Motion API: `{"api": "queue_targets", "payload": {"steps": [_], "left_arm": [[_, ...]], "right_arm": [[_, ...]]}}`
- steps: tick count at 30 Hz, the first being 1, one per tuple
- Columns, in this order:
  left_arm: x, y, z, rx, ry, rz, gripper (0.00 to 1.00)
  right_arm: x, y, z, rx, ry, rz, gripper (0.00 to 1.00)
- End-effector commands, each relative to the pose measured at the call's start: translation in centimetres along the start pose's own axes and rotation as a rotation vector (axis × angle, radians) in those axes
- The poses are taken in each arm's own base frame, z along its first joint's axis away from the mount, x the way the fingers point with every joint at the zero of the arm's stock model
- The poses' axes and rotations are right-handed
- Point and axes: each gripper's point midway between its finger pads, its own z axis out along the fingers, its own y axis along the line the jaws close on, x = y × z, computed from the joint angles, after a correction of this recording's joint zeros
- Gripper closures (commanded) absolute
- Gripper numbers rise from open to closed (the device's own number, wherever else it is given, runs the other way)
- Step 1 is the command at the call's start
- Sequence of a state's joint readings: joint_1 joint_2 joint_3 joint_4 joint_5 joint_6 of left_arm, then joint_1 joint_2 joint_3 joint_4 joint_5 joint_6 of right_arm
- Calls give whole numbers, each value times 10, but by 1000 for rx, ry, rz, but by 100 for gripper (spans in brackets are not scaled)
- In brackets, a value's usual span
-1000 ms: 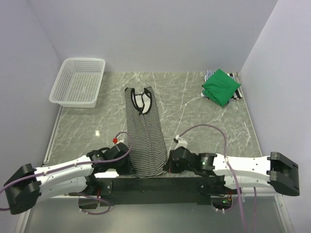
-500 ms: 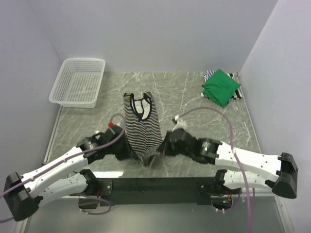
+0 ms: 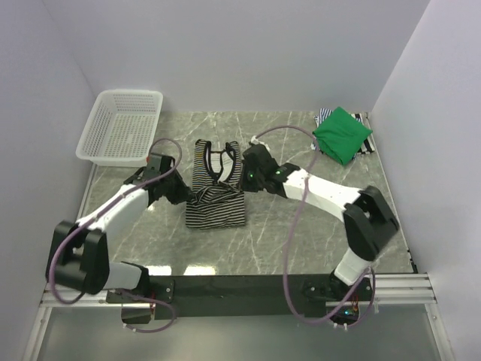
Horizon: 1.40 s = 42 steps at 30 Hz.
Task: Fold and stack the tank tops
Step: Fold the tank top
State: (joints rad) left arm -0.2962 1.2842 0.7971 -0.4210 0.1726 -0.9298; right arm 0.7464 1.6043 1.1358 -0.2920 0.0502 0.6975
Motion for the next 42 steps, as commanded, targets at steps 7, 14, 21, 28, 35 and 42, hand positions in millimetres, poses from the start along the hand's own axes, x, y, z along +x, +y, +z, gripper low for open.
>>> {"api": "queue_targets", "payload": {"steps": [7, 14, 21, 28, 35, 42], "left_arm": [[-56, -39, 47, 107, -61, 16, 99], [-85, -56, 66, 116, -89, 20, 78], [-122, -87, 62, 196, -164, 29, 43], [-147, -86, 33, 125, -252, 60, 41], [-120, -64, 24, 95, -213, -7, 69], [-76, -32, 6, 97, -182, -93, 97]], "right_arm": [[-41, 14, 60, -44, -14, -11, 100], [-58, -5, 74, 6, -34, 38, 71], [-80, -18, 68, 36, -102, 84, 46], [-98, -23, 39, 69, -197, 60, 45], [-75, 34, 45, -93, -118, -54, 48], [-52, 94, 60, -394, -7, -80, 52]]}}
